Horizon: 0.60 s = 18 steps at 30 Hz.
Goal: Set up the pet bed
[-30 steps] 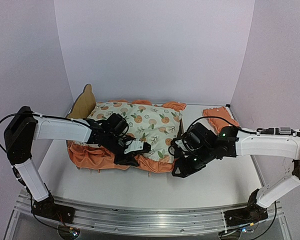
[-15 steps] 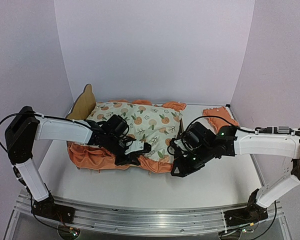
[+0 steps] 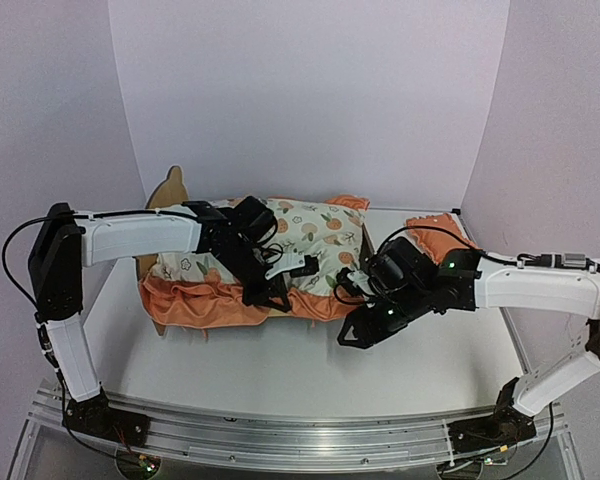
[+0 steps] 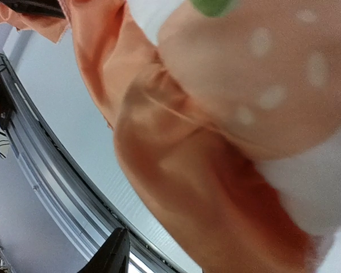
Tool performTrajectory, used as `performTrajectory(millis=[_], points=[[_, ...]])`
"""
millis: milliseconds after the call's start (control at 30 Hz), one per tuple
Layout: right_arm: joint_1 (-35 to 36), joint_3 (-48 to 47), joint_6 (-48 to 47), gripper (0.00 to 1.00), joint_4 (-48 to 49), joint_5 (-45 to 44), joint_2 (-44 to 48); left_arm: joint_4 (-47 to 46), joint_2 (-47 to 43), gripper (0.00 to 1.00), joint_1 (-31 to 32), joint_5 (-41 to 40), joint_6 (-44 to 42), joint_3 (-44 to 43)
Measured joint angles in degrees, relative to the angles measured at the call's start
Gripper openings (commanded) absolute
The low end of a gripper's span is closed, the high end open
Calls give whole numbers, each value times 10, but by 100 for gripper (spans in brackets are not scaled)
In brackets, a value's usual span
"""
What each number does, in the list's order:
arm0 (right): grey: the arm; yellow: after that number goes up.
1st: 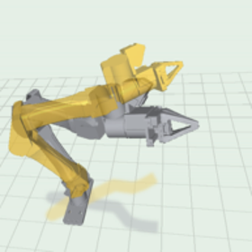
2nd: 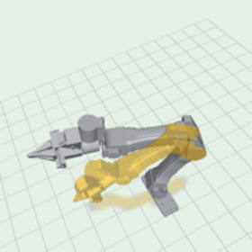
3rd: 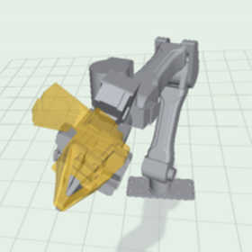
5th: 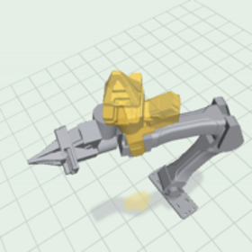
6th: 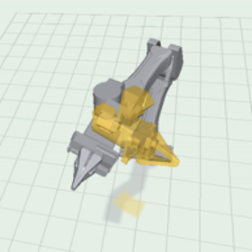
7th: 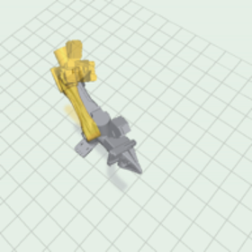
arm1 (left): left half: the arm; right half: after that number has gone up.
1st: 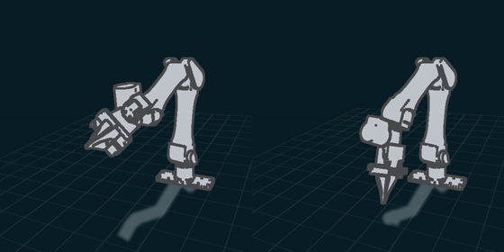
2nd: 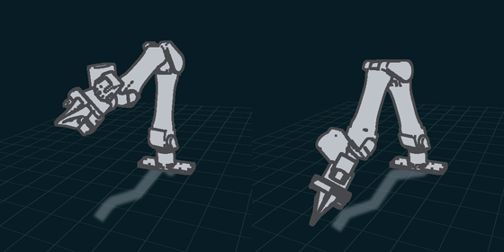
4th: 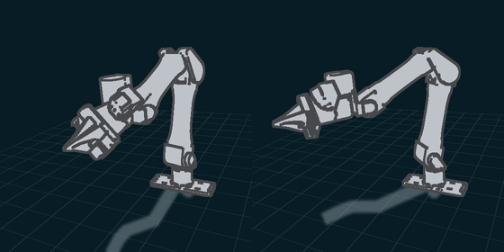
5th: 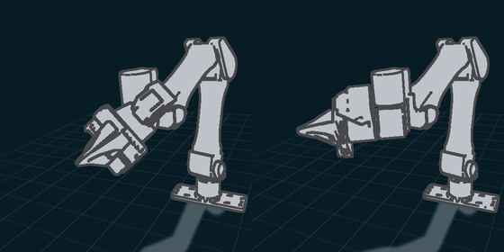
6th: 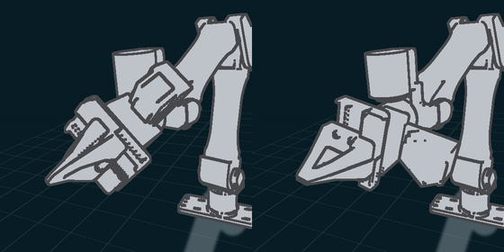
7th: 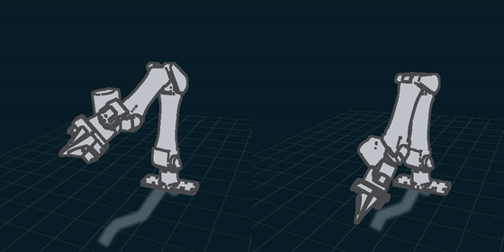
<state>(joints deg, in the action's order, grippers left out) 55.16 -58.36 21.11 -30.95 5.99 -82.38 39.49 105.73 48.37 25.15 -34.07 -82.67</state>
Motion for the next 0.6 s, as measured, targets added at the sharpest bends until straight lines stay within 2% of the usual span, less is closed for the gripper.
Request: performTrajectory(millis=[167,300,433,600], points=[[3,37,-6,44,78,-2,48,72,0,0,0,15,34,-63],[9,107,6,44,187,-42,74,116,5,0,0,22,55,-105],[24,178,24,48,315,-99,54,144,19,0,0,30,77,-151],[50,203,23,48,446,-174,-7,154,25,0,0,33,86,-167]])
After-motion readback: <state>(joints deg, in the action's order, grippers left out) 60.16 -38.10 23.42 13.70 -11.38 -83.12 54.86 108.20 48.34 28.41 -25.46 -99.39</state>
